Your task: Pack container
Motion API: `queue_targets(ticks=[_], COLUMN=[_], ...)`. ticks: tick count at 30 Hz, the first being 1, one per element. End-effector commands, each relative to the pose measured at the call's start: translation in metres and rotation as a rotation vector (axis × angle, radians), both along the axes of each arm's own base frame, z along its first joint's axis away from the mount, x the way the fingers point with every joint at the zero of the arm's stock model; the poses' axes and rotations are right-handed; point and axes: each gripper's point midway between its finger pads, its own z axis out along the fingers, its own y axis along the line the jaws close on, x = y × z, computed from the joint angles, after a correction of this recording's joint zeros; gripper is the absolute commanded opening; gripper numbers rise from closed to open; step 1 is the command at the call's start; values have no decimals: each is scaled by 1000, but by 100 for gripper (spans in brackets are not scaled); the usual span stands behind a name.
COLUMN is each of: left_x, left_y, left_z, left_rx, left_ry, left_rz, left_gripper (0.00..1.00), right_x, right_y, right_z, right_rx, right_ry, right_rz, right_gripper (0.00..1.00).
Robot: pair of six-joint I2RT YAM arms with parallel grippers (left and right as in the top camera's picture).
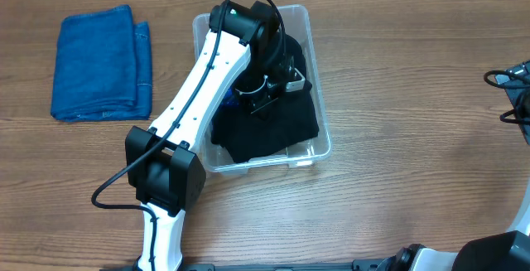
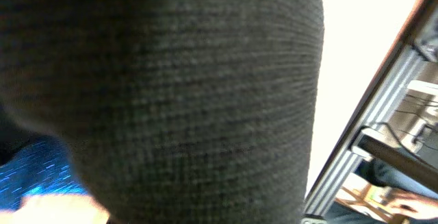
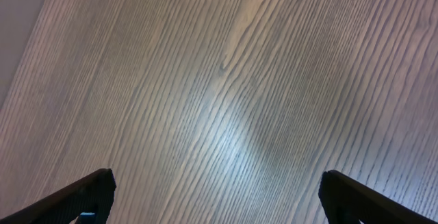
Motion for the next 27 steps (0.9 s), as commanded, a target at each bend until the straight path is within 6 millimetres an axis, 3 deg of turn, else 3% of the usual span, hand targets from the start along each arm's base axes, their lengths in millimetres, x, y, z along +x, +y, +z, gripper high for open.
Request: queue_targets(ticks=[1, 11, 15, 17, 18, 23, 27], left_x=[-17, -33, -36, -32, -30, -4, 17], left_y=[-15, -4, -1, 3, 5, 18, 10], left_z=[19, -6, -14, -18, -19, -29, -13], left_rx=[-120, -83, -69, -44, -29, 66, 37], left_ry=[36, 113, 129, 107, 92, -38, -133], left_rz=[-6, -68, -74, -81, -86, -102, -91], left_gripper=[13, 36, 54, 73, 76, 78, 74], right_x=[0, 0, 0, 0, 0, 0, 0], right_y=[-1, -1, -1, -1, -1, -1, -1], right_z=[-1, -1, -1, -1, -1, -1, -1], right_rx=[4, 4, 4, 4, 4, 4, 4], right_ry=[-4, -4, -4, -4, -4, -4, -4], right_rz=[-9, -9, -9, -9, -9, -9, -9], right_gripper=[100, 100, 100, 100, 100, 100, 100])
